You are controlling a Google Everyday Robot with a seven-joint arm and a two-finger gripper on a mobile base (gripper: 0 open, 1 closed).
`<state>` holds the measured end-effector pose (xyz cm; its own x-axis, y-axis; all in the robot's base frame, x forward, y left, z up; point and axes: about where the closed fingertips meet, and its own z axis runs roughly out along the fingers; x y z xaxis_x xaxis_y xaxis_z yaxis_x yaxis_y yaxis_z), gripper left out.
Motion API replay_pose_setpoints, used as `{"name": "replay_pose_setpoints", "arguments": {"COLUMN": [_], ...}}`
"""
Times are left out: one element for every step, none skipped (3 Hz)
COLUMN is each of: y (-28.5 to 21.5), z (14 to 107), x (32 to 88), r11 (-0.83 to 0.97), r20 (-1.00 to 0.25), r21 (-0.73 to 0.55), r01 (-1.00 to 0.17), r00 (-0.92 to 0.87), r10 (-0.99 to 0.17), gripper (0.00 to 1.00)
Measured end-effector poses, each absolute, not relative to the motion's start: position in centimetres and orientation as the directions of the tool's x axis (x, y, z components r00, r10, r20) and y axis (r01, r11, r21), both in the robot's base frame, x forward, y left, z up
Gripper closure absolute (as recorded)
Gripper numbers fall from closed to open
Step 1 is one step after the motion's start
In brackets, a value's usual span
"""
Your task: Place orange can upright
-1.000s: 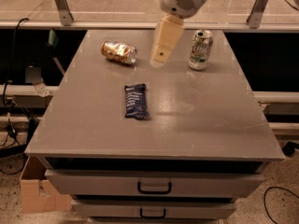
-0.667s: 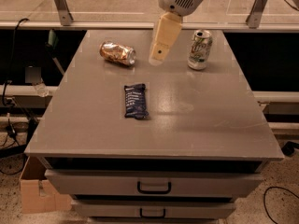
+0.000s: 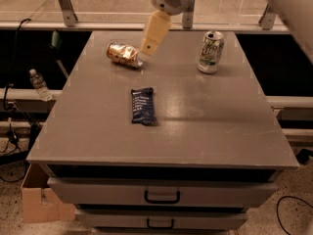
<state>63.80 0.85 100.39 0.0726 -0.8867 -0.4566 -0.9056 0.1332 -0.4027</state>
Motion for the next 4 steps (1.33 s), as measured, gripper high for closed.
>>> {"name": "replay_pose_setpoints", "arguments": {"y": [4.0,6.6,9.1,11.4], "z": [98.0,95.0,92.2,89.4], "x": [68.8,72.4,74.5,75.7], "r11": [0.164,0.199,0.231,0.268], "r20": [-0.494,-0.508,-0.512,-0.511], "r21": [-0.372,-0.325,-0.267,-0.182], "r01": [-0.914,-0.925,-0.936,-0.946], "r00": [0.045,-0.007,-0.065,-0.142], "r10": [-0.868,-0.861,-0.856,-0.848], "gripper": [0.0,0.0,0.0,0.0]}}
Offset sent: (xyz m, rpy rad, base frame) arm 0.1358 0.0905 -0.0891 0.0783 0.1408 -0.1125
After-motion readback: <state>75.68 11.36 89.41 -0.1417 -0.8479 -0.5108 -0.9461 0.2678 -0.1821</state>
